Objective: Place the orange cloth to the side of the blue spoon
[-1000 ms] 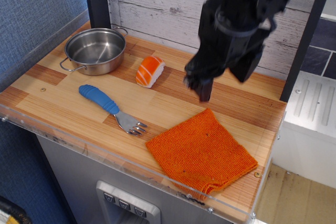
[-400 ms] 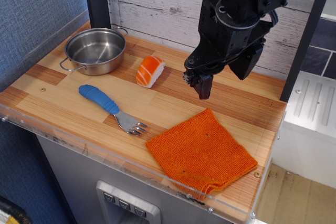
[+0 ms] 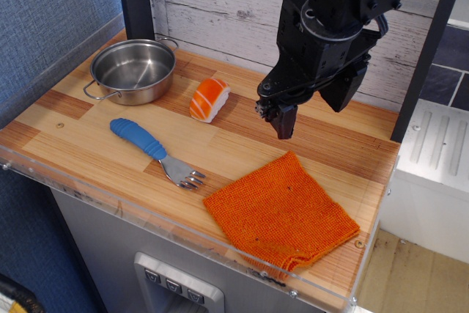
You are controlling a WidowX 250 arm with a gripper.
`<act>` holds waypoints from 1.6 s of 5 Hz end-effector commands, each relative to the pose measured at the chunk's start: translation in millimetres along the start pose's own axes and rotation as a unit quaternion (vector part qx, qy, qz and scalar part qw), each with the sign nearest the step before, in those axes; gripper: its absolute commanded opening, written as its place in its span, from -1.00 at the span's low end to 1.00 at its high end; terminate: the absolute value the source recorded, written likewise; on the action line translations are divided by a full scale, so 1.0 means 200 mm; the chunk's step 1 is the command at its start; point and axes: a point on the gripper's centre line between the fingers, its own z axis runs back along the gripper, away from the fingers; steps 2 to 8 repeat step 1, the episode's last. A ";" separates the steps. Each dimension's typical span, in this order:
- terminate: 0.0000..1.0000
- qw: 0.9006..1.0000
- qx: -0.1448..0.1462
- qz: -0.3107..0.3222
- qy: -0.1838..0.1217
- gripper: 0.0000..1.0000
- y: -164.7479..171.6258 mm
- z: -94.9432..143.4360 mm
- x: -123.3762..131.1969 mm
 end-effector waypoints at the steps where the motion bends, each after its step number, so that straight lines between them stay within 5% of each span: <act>1: 1.00 1.000 -0.026 0.003 -0.007 1.00 -0.03 0.09 0.02; 8: 1.00 1.000 -0.026 0.003 -0.007 1.00 -0.03 0.09 0.02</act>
